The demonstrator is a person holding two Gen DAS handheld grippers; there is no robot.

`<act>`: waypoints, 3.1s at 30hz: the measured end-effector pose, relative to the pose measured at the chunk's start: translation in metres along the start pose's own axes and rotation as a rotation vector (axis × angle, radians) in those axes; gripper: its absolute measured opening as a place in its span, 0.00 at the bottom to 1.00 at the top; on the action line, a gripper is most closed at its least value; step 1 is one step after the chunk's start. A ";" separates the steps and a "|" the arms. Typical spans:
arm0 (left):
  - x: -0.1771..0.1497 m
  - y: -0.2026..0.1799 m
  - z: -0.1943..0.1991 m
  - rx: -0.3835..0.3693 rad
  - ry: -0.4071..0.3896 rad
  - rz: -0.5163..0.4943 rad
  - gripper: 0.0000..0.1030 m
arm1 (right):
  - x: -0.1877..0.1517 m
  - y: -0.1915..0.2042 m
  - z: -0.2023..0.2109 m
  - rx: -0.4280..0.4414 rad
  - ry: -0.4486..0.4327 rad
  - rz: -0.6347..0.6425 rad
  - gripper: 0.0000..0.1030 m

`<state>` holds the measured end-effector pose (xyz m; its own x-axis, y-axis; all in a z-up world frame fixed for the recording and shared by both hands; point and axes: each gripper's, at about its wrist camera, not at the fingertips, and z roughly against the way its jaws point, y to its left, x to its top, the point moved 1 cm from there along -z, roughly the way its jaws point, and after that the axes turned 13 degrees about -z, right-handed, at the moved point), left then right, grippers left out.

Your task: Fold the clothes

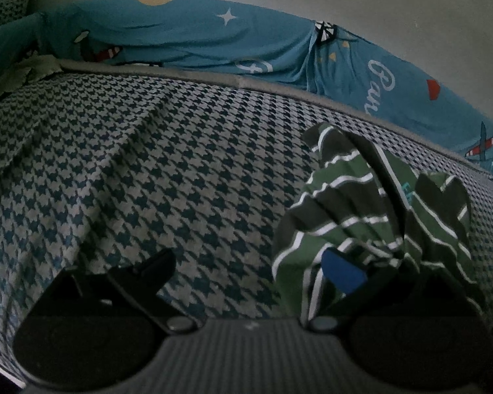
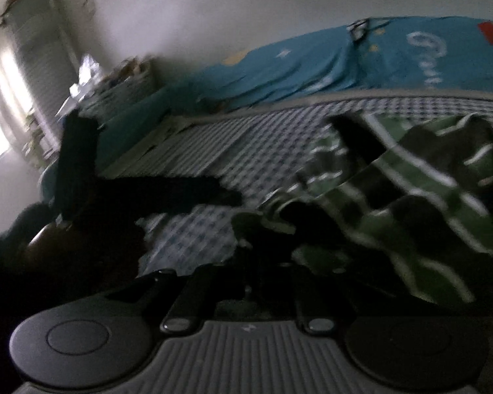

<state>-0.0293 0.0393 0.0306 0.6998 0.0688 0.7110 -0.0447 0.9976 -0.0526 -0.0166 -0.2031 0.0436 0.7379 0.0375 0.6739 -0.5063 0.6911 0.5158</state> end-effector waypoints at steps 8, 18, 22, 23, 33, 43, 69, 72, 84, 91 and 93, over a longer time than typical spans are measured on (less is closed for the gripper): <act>0.000 -0.009 0.002 -0.053 0.003 -0.030 0.97 | 0.023 -0.018 -0.001 -0.153 -0.130 -0.076 0.29; -0.011 -0.032 -0.005 -0.079 0.067 -0.128 0.97 | 0.047 -0.031 -0.015 -0.242 -0.217 -0.142 0.40; -0.015 -0.033 -0.006 -0.090 0.085 -0.131 0.98 | 0.056 -0.034 -0.008 -0.250 -0.270 -0.163 0.52; -0.016 -0.033 -0.005 -0.091 0.083 -0.137 0.98 | 0.058 -0.035 -0.009 -0.257 -0.269 -0.171 0.52; -0.016 -0.037 -0.004 -0.111 0.088 -0.168 1.00 | 0.052 -0.039 -0.060 -0.312 -0.147 -0.200 0.52; -0.012 -0.038 0.001 -0.130 0.072 -0.153 1.00 | 0.037 -0.048 -0.066 -0.359 -0.145 -0.192 0.12; -0.008 -0.015 0.002 -0.022 0.011 -0.049 1.00 | 0.032 -0.064 -0.004 -0.310 -0.262 -0.256 0.10; -0.007 -0.021 0.002 -0.041 0.007 -0.068 1.00 | 0.031 -0.060 -0.010 -0.267 -0.229 -0.260 0.13; -0.007 -0.031 -0.001 -0.075 0.011 -0.099 1.00 | 0.019 -0.041 -0.050 -0.289 -0.155 -0.125 0.47; -0.005 -0.032 -0.002 -0.066 0.015 -0.108 1.00 | 0.019 -0.046 -0.043 -0.336 -0.162 -0.131 0.15; -0.005 -0.032 -0.003 -0.061 0.017 -0.110 1.00 | 0.018 -0.045 -0.037 -0.331 -0.173 -0.137 0.13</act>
<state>-0.0292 0.0075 0.0268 0.7104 -0.0413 0.7026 0.0759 0.9970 -0.0181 0.0367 -0.2069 0.0128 0.6880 -0.1736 0.7047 -0.2167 0.8776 0.4277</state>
